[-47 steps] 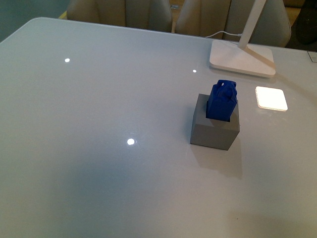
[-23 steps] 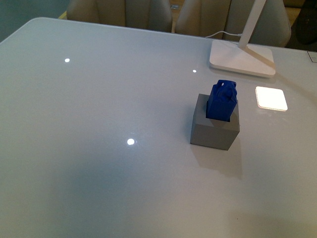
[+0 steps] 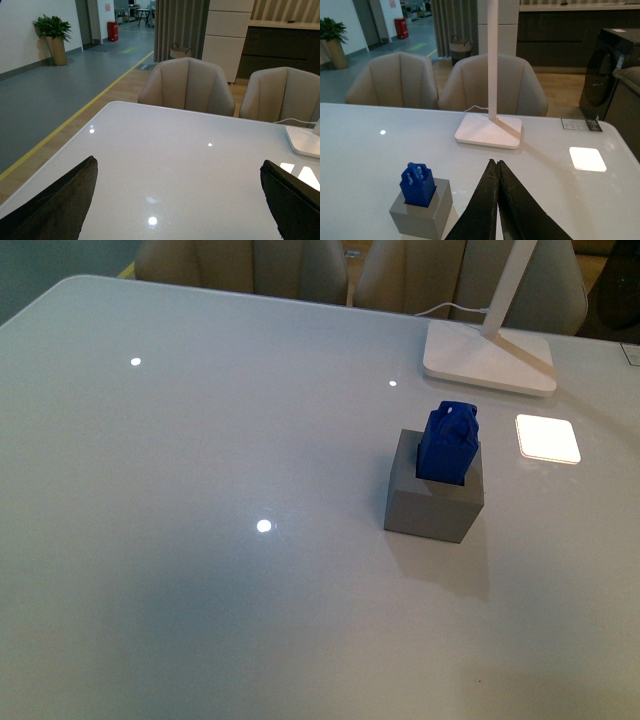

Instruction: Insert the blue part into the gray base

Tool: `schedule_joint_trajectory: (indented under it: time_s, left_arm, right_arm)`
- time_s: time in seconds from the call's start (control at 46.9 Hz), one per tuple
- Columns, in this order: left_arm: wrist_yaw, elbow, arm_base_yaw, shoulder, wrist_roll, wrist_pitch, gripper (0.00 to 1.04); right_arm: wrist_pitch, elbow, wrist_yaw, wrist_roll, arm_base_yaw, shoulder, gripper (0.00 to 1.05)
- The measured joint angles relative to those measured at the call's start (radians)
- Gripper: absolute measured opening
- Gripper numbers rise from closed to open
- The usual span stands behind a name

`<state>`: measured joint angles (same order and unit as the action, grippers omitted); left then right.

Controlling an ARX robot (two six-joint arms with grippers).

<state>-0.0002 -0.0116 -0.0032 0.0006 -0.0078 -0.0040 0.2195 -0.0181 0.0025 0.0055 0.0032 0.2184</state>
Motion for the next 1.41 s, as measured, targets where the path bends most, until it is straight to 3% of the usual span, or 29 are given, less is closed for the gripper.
schedule_joint_trajectory:
  time_s: [0.171, 0.277, 0.512, 1.066, 1.408]
  left_arm:
    - [0.0, 0.0, 0.0, 0.0, 0.0, 0.0, 0.97]
    - [0.0, 0.0, 0.0, 0.0, 0.0, 0.0, 0.97]
    - [0.0, 0.0, 0.0, 0.0, 0.0, 0.0, 0.97]
    - [0.0, 0.0, 0.0, 0.0, 0.0, 0.0, 0.97]
    - [0.0, 0.0, 0.0, 0.0, 0.0, 0.0, 0.97]
  right_arm:
    - [-0.044, 0.0, 0.0, 0.0, 0.0, -0.043, 0.02]
    - [-0.201, 0.0, -0.001, 0.0, 0.0, -0.171, 0.02]
    - [-0.217, 0.0, -0.001, -0.001, 0.0, -0.211, 0.02]
    - [-0.218, 0.0, -0.001, -0.002, 0.0, -0.212, 0.97]
    - [-0.218, 0.0, -0.001, -0.002, 0.0, -0.212, 0.96]
